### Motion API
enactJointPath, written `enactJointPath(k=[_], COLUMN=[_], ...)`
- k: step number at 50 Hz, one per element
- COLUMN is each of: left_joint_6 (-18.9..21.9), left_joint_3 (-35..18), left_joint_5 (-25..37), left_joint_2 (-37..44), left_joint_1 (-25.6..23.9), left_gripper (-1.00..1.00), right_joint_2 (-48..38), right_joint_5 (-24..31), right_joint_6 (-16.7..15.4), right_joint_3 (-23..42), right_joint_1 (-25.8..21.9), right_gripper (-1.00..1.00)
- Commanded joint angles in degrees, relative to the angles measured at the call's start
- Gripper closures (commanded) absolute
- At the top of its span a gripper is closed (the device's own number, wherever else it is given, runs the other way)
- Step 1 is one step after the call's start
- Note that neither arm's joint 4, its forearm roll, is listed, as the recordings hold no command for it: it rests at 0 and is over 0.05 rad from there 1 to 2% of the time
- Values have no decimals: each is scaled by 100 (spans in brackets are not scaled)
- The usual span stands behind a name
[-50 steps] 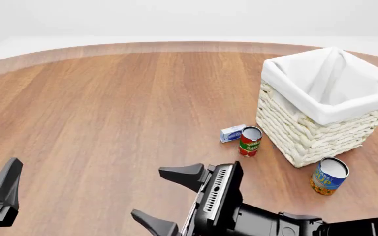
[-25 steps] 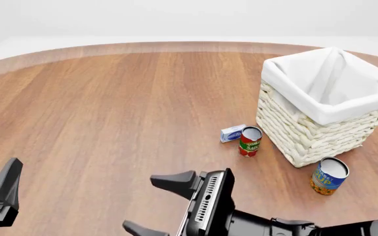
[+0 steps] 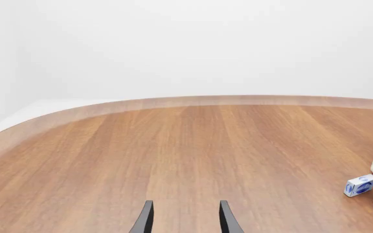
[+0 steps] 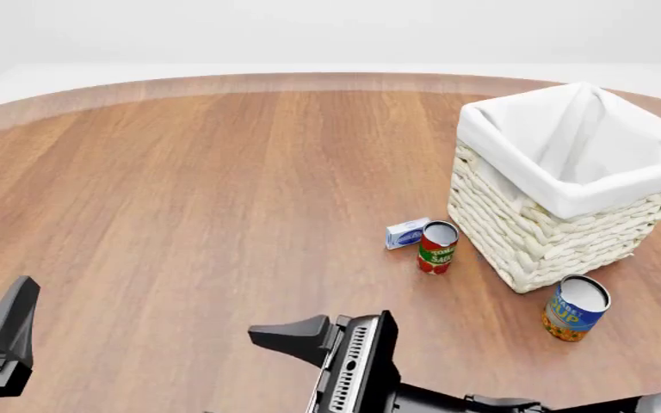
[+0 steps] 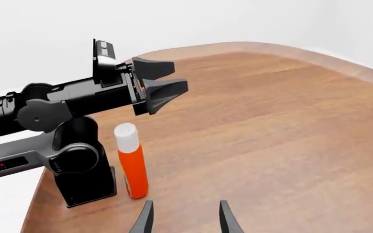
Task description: Pick up the ketchup, and put it in the basket.
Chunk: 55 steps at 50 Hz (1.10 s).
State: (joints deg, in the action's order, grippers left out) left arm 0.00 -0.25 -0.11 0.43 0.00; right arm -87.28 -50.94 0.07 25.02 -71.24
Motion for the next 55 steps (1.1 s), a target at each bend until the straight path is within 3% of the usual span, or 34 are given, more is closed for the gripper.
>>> enactJointPath(k=[1, 55], left_joint_6=[0, 0], left_joint_3=[0, 0], left_joint_5=[0, 0], left_joint_2=[0, 0], left_joint_1=[0, 0], left_gripper=[-100, -100], right_joint_2=[-91, -474], right_joint_5=[-17, -257], right_joint_6=[12, 204], right_joint_3=[39, 165], right_joint_1=[-72, -391], right_gripper=[-100, -100])
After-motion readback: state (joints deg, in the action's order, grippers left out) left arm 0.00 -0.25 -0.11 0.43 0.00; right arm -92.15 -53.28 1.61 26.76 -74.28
